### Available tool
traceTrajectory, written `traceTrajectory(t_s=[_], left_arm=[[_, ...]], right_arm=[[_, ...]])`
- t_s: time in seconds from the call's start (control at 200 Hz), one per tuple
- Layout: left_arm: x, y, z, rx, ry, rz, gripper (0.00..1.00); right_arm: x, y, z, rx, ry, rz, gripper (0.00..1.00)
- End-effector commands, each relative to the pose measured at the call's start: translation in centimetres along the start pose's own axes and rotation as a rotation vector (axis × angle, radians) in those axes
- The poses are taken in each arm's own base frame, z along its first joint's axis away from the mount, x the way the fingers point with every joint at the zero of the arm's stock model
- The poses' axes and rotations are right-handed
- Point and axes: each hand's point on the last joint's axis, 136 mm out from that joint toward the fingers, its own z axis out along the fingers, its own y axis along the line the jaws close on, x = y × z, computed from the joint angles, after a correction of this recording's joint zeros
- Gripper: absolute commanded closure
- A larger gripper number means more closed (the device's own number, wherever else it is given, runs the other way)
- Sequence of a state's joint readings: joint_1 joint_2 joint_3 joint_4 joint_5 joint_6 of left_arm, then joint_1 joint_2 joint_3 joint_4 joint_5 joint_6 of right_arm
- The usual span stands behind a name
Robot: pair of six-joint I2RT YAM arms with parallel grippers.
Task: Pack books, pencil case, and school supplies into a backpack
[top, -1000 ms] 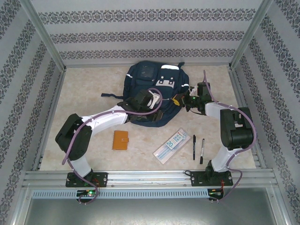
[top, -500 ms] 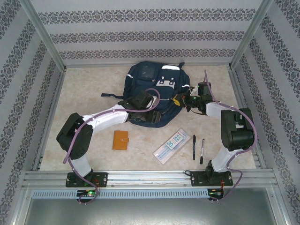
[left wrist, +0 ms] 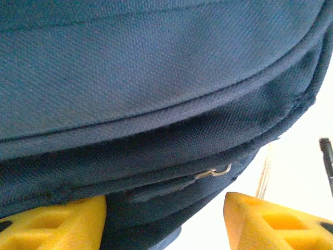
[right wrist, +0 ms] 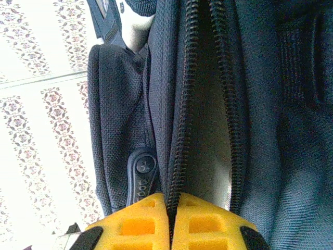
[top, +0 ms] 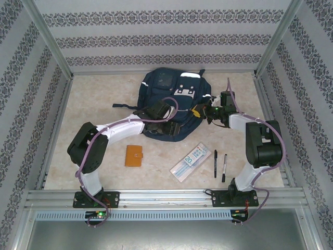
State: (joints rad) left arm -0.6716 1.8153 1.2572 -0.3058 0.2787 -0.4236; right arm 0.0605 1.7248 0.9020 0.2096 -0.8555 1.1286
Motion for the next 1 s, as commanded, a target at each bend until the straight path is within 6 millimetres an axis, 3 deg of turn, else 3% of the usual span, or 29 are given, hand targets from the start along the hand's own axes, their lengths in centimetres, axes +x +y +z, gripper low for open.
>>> traceTrajectory(t_s=[0.0,0.14,0.615,0.994], left_arm=[[-4.0,-2.1,-0.8,0.110,-0.133,0.077,0.42],[-3.9,-3.4,-1.1,0.191,-0.160,0.124,0.49],[-2.5,-3.0,0.0,0.194,-0.107,0.140,0.67],[-0.5,-1.2,2.0,0.124,-0.020,0.145,0.65]], right_arm=[[0.9,2.3,-1.0,-0.063,0.042,-0.047,1.00],[1.1,2.3,-0.9,-0.067,0.054,-0.046,1.00],[1.5,2.5,-0.4,-0.067,0.069,-0.046,1.00],[1.5,2.4,-0.2,-0.064,0.068,-0.041,1.00]])
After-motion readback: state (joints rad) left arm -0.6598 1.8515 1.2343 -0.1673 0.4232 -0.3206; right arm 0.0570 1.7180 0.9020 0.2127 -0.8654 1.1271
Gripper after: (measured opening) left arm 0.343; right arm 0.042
